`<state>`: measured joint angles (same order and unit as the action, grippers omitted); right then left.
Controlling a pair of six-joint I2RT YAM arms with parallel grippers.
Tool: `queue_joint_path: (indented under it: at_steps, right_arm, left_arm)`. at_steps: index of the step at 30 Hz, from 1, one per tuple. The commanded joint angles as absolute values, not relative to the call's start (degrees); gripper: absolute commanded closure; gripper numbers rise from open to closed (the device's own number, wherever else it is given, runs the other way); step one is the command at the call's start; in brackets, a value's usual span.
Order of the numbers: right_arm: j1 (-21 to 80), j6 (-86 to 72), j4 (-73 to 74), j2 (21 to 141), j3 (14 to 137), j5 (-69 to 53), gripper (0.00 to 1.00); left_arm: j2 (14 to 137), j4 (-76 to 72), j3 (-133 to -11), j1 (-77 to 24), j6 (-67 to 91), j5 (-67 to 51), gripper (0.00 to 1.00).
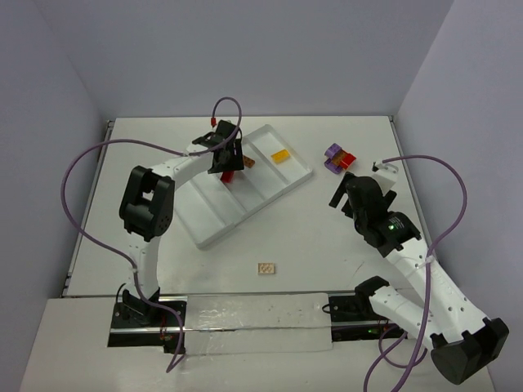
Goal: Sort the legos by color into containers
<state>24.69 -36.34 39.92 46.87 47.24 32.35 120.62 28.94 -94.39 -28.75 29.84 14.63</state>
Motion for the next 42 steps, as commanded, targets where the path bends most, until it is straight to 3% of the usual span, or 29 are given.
queue_joint_path:
  at_steps: [1, 12, 17, 19, 35, 42]
  right_arm:
    - [24.4, -36.1, 39.1, 46.7, 49.1, 33.2, 0.04]
    - [24.4, -36.3, 38.5, 46.1, 48.6, 32.7, 0.04]
    - [24.3, -35.9, 39.0, 45.0, 48.4, 32.8, 0.04]
    - [24.3, -36.0, 39.2, 44.8, 48.4, 32.6, 0.04]
    - [24.3, -35.5, 39.2, 44.3, 49.2, 31.4, 0.03]
    - [24.3, -35.6, 39.3, 44.1, 49.0, 31.0, 0.03]
  left_arm:
    - [110.2, 28.0, -91.1, -31.4, 29.3, 15.1, 0.23]
    - [94.1, 31.8, -72.2, -56.0, 34.6, 18.5, 0.23]
    - [93.3, 34.3, -69.0, -65.5, 42.5, 15.6, 0.01]
    - [94.8, 37.0, -69.1, -68.5, 45.2, 15.1, 0.01]
    - [102.1, 42.9, -70.1, -72.1, 55.2, 13.5, 0.02]
    - [105.2, 42.7, -71.0, -72.2, 56.9, 13.6, 0.13]
